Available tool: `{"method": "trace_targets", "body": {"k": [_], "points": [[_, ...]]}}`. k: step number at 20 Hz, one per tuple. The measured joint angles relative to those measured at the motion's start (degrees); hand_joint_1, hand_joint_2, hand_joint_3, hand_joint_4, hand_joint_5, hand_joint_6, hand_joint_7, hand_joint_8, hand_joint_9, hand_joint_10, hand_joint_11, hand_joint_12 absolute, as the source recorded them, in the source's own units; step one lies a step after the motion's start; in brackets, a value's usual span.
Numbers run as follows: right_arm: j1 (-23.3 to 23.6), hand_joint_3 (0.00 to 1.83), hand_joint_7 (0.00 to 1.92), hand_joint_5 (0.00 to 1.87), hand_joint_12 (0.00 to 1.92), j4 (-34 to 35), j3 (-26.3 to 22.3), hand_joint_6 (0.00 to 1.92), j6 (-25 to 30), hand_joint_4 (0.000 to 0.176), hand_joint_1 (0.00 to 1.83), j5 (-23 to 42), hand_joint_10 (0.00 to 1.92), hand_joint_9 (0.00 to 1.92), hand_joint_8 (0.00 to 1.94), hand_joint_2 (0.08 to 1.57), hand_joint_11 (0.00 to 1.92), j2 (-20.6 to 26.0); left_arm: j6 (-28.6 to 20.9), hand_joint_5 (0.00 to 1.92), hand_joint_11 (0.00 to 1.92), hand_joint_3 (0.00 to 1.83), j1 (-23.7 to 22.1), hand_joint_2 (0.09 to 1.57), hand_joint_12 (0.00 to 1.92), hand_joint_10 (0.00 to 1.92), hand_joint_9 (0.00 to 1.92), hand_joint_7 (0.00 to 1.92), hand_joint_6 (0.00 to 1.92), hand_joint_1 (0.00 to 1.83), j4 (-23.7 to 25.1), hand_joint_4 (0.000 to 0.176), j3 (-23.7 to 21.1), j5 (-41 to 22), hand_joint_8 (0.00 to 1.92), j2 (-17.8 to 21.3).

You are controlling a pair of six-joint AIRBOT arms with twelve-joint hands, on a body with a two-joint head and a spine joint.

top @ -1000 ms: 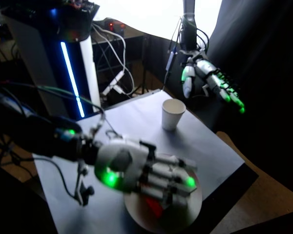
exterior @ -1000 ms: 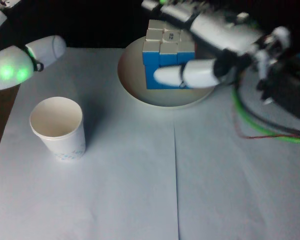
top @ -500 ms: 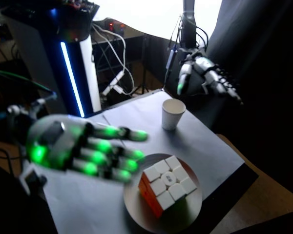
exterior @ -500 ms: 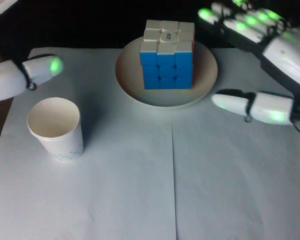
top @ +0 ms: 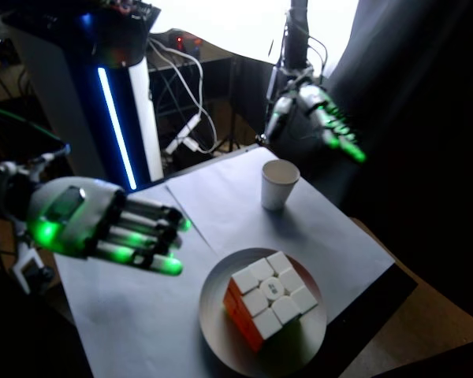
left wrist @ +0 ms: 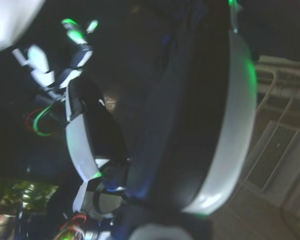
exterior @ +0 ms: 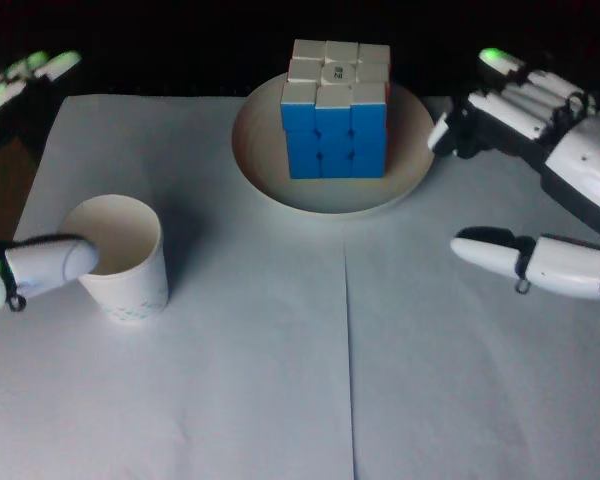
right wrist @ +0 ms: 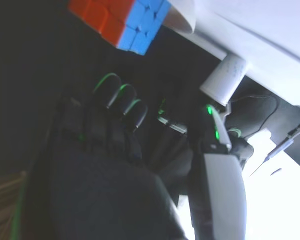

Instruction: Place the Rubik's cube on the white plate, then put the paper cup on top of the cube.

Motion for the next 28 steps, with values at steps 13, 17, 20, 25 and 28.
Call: {"method": "trace_targets", "body": {"k": [13, 17, 20, 25, 28], "points": [[-0.5, 0.00, 0.11, 0.00, 1.60, 0.8, -0.3, 1.21, 0.0, 0.000, 0.83, 0.2, 1.48, 0.06, 1.36, 1.17, 0.00, 0.0, -2.2, 0.03, 0.00, 0.02, 0.3, 1.02, 0.00, 0.00, 0.00, 0.01, 0.01, 0.78, -3.1, 0.176, 3.9, 6.0, 0.00, -8.0], [-0.5, 0.01, 0.16, 0.00, 1.54, 0.9, -0.3, 1.17, 0.0, 0.000, 0.77, 0.2, 1.41, 0.11, 1.25, 1.19, 0.00, 0.0, -3.0, 0.24, 0.00, 0.00, 0.3, 1.10, 1.02, 0.04, 0.15, 0.18, 0.02, 0.92, -3.5, 0.124, 4.7, 6.8, 0.01, -8.9], [-0.5, 0.00, 0.17, 0.04, 1.52, 0.9, -0.3, 1.19, 0.0, 0.000, 0.81, 0.2, 1.44, 0.13, 1.28, 1.17, 0.00, 0.0, -3.6, 0.34, 0.00, 0.00, -0.3, 1.12, 1.48, 0.93, 0.07, 0.35, 0.05, 0.92, -3.9, 0.129, 5.7, 6.9, 0.10, -9.9], [-0.5, 0.00, 0.18, 0.04, 1.57, 1.1, -0.3, 1.15, 0.0, 0.000, 0.82, 0.2, 1.44, 0.10, 1.30, 1.18, 0.00, 0.0, -6.0, 0.37, 0.00, 0.00, -1.0, 1.12, 1.54, 1.08, 0.09, 0.39, 0.02, 0.94, -4.0, 0.100, 6.8, 7.4, 0.07, -11.1], [-0.5, 0.00, 0.16, 0.00, 1.55, 1.2, -0.3, 1.19, 0.0, 0.000, 0.79, 0.2, 1.42, 0.11, 1.32, 1.21, 0.00, 0.0, -6.0, 0.39, 0.00, 0.00, -1.0, 1.12, 1.44, 0.76, 0.22, 0.40, 0.01, 1.02, -4.0, 0.065, 6.9, 7.4, 0.05, -11.1]]}}
